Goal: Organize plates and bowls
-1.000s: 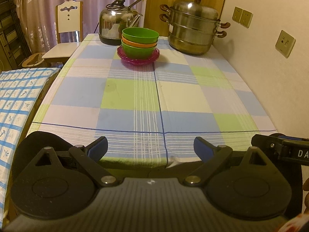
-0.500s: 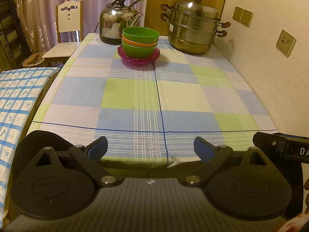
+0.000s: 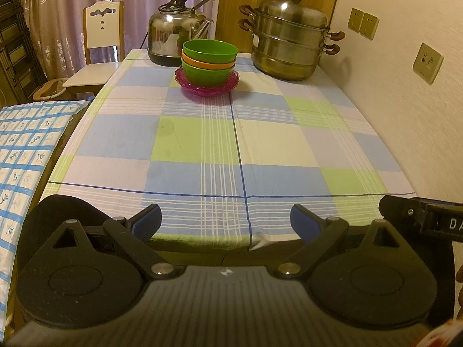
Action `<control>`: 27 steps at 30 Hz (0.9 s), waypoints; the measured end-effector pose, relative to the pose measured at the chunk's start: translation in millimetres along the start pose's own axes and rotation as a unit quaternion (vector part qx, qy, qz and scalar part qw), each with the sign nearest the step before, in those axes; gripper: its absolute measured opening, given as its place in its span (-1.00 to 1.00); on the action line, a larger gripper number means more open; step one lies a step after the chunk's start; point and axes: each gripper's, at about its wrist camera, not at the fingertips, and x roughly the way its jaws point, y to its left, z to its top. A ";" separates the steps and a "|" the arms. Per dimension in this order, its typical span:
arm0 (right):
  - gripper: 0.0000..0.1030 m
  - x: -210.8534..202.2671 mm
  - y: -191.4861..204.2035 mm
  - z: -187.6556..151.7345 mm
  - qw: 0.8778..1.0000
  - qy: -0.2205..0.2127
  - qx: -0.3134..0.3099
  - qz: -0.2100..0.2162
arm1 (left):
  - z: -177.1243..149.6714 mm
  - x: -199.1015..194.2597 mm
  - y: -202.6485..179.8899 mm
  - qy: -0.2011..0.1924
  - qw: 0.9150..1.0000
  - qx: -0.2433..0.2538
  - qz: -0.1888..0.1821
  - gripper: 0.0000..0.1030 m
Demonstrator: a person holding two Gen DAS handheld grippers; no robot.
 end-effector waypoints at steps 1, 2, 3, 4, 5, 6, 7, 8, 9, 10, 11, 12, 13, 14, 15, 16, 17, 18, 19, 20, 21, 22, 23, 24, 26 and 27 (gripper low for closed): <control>0.68 0.0 0.0 -0.1 1.000 0.000 0.000 0.000 | -0.3 0.3 -0.2 0.000 1.000 0.000 0.000 0.85; 0.68 0.0 0.0 -0.1 1.000 0.000 0.000 0.000 | -0.4 0.7 0.0 0.000 1.000 0.000 0.001 0.85; 0.68 0.0 0.0 0.0 1.000 0.000 0.000 0.000 | -0.1 0.8 -0.1 0.000 1.000 0.000 0.001 0.85; 0.68 0.0 0.0 -0.1 1.000 0.000 0.000 0.000 | -0.4 1.1 -0.7 0.001 1.000 0.000 0.001 0.85; 0.68 -0.1 0.0 -0.2 1.000 0.000 0.001 -0.001 | -0.8 1.3 -0.6 0.001 1.000 0.000 0.001 0.85; 0.68 -0.1 0.0 0.1 1.000 0.000 0.001 0.000 | -0.3 1.1 -0.8 0.001 1.000 0.000 0.001 0.85; 0.68 0.0 0.2 0.3 1.000 0.000 0.001 0.000 | -0.2 1.1 -0.7 0.001 1.000 0.000 0.001 0.85; 0.68 0.2 0.0 0.4 1.000 0.000 0.001 -0.001 | -0.4 1.2 -0.8 0.001 1.000 0.001 0.001 0.85; 0.68 -0.1 0.2 0.5 1.000 0.000 0.000 -0.001 | -0.3 1.1 -0.9 0.001 1.000 0.001 0.002 0.85; 0.68 0.1 -0.1 0.4 1.000 0.000 0.001 0.000 | -0.7 1.2 -0.7 0.000 1.000 0.001 0.002 0.85; 0.68 0.1 0.0 0.5 1.000 -0.001 0.001 0.000 | -0.7 1.5 -0.6 0.000 1.000 0.001 0.001 0.85; 0.68 0.5 -0.1 0.9 1.000 0.000 0.001 0.000 | -0.2 1.3 -1.0 0.001 1.000 0.000 0.001 0.85; 0.68 0.4 0.0 0.9 1.000 0.000 0.001 0.000 | -0.6 1.5 -0.7 0.001 1.000 0.000 0.001 0.85; 0.68 0.4 -0.1 0.9 1.000 0.000 0.001 0.000 | -0.1 1.6 -0.9 0.001 1.000 0.001 0.001 0.85; 0.68 0.4 -0.1 1.1 1.000 0.000 0.001 0.000 | -0.4 1.9 -0.6 0.001 1.000 0.001 0.001 0.85; 0.68 0.5 -0.1 1.1 1.000 0.000 0.002 0.000 | -0.5 1.9 -0.4 0.001 1.000 0.000 0.001 0.85; 0.68 0.4 -0.1 1.1 1.000 0.000 0.002 0.000 | -0.3 1.7 -0.8 0.001 1.000 0.001 0.001 0.85; 0.68 0.4 -0.2 1.1 1.000 0.000 0.001 0.000 | 0.0 1.6 -1.1 0.001 1.000 0.001 0.001 0.85; 0.68 0.3 -0.3 1.0 1.000 0.000 0.001 0.000 | -0.3 1.7 -0.9 0.001 1.000 0.001 0.001 0.85; 0.68 0.3 -0.1 1.2 1.000 0.000 0.001 0.000 | -0.3 1.8 -0.6 0.001 1.000 0.002 0.001 0.85; 0.68 0.4 -0.2 1.2 1.000 0.000 0.001 0.000 | -0.2 2.1 -0.4 0.001 1.000 0.002 0.001 0.85; 0.68 0.3 -0.2 1.3 1.000 0.000 0.001 0.000 | -0.6 2.3 0.1 0.001 1.000 0.003 0.001 0.85; 0.68 0.3 -0.2 1.1 1.000 0.000 0.001 0.000 | -0.4 2.2 -0.3 0.001 1.000 0.003 0.001 0.85; 0.68 0.4 -0.1 1.2 1.000 0.000 0.001 0.000 | -0.1 2.1 -0.6 0.001 1.000 0.002 0.001 0.85; 0.68 0.3 -0.2 1.0 1.000 0.000 0.002 0.000 | -0.2 2.3 -0.1 0.001 1.000 0.003 0.001 0.85; 0.68 0.4 -0.1 1.2 1.000 0.000 0.002 0.000 | 0.1 2.3 -0.2 0.001 1.000 0.003 0.001 0.85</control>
